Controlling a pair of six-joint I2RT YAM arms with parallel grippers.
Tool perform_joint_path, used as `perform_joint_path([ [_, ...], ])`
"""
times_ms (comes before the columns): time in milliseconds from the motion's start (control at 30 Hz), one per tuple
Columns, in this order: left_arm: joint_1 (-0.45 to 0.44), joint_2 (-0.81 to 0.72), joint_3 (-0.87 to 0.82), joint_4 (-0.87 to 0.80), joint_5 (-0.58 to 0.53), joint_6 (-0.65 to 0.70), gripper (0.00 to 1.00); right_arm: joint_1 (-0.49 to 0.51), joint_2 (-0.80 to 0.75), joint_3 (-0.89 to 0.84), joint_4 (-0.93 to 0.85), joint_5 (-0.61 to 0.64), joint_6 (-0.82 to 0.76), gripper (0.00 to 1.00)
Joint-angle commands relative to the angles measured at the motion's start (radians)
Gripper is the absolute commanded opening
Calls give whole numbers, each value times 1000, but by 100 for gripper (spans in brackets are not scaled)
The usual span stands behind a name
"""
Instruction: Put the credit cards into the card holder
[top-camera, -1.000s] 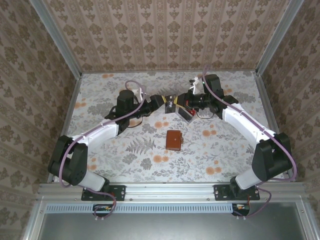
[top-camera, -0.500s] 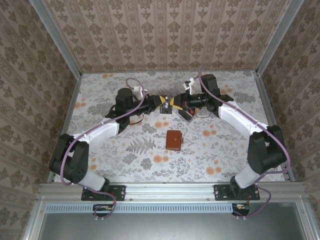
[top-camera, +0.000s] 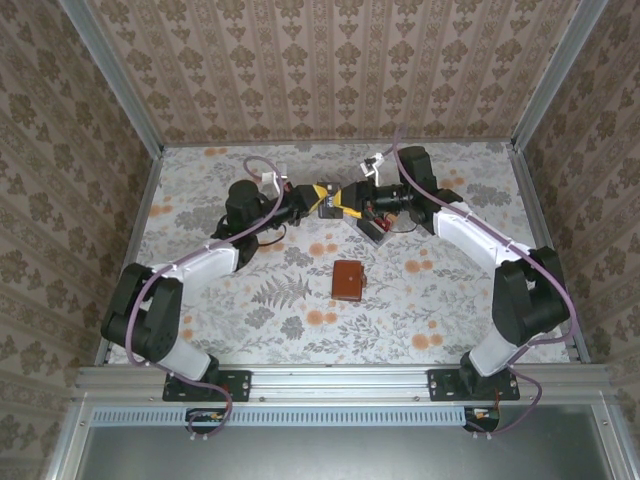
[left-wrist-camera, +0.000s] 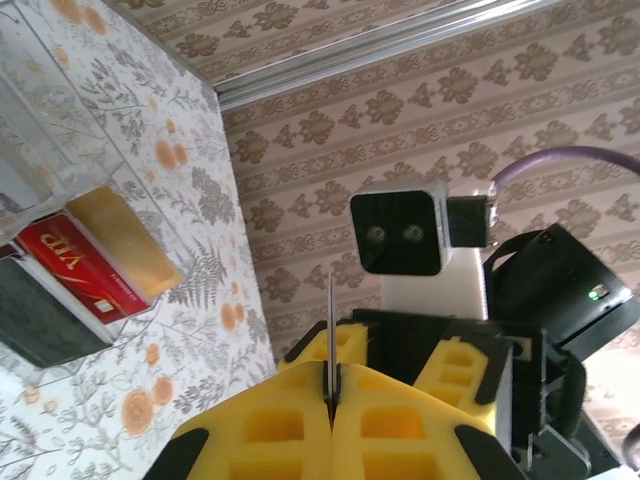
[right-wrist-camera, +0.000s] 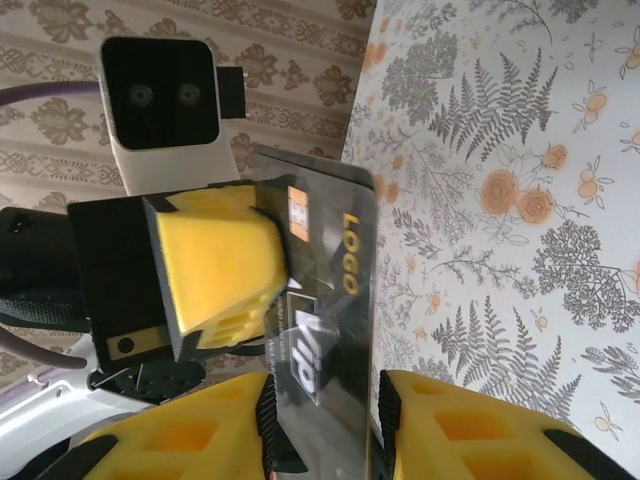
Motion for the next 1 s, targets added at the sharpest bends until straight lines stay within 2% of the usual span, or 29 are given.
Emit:
perform_joint_path([
  [0, 5, 22, -11, 139, -1, -87, 0, 6, 27, 8, 33, -27, 24, 35],
  [167, 6, 17, -25, 170, -5, -112, 8, -9, 22, 8, -39, 68, 3, 26],
  [367, 13, 7, -32, 174, -1, -117, 13, -29, 21, -6, -53, 106, 18, 25],
  [700, 19, 18, -34, 178, 2, -119, 16, -34, 18, -15, -61, 120, 18, 22],
  [833, 21, 16, -39, 168, -5, -114, 16, -37, 12, -19, -71, 141, 20, 16],
  [967, 25, 16, -46, 138, -17, -102, 13, -44, 0, -24, -85, 174, 19, 14],
])
